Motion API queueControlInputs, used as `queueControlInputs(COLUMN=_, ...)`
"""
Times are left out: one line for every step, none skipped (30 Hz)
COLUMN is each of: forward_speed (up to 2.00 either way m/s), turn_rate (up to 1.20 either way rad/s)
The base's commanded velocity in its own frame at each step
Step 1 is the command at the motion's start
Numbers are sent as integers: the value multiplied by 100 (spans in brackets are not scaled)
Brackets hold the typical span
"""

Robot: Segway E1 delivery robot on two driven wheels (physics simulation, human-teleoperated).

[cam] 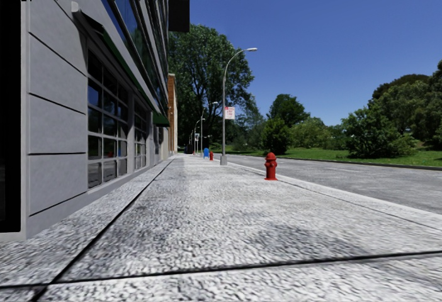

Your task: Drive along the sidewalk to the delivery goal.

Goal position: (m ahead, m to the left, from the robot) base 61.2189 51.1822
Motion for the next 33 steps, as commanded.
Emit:
queueControlInputs(forward_speed=200, turn_rate=35)
queueControlInputs(forward_speed=200, turn_rate=59)
queueControlInputs(forward_speed=200, turn_rate=77)
queueControlInputs(forward_speed=200, turn_rate=95)
queueControlInputs(forward_speed=200, turn_rate=99)
queueControlInputs(forward_speed=200, turn_rate=100)
queueControlInputs(forward_speed=200, turn_rate=88)
queueControlInputs(forward_speed=200, turn_rate=66)
queueControlInputs(forward_speed=200, turn_rate=47)
queueControlInputs(forward_speed=200, turn_rate=6)
queueControlInputs(forward_speed=200, turn_rate=2)
queueControlInputs(forward_speed=200, turn_rate=1)
queueControlInputs(forward_speed=200, turn_rate=1)
queueControlInputs(forward_speed=200, turn_rate=0)
queueControlInputs(forward_speed=200, turn_rate=0)
queueControlInputs(forward_speed=200, turn_rate=0)
queueControlInputs(forward_speed=200, turn_rate=0)
queueControlInputs(forward_speed=200, turn_rate=0)
queueControlInputs(forward_speed=200, turn_rate=0)
queueControlInputs(forward_speed=200, turn_rate=0)
queueControlInputs(forward_speed=200, turn_rate=0)
queueControlInputs(forward_speed=200, turn_rate=0)
queueControlInputs(forward_speed=200, turn_rate=0)
queueControlInputs(forward_speed=200, turn_rate=0)
queueControlInputs(forward_speed=200, turn_rate=0)
queueControlInputs(forward_speed=200, turn_rate=0)
queueControlInputs(forward_speed=200, turn_rate=0)
queueControlInputs(forward_speed=200, turn_rate=0)
queueControlInputs(forward_speed=200, turn_rate=0)
queueControlInputs(forward_speed=200, turn_rate=0)
queueControlInputs(forward_speed=200, turn_rate=0)
queueControlInputs(forward_speed=200, turn_rate=0)
queueControlInputs(forward_speed=200, turn_rate=0)
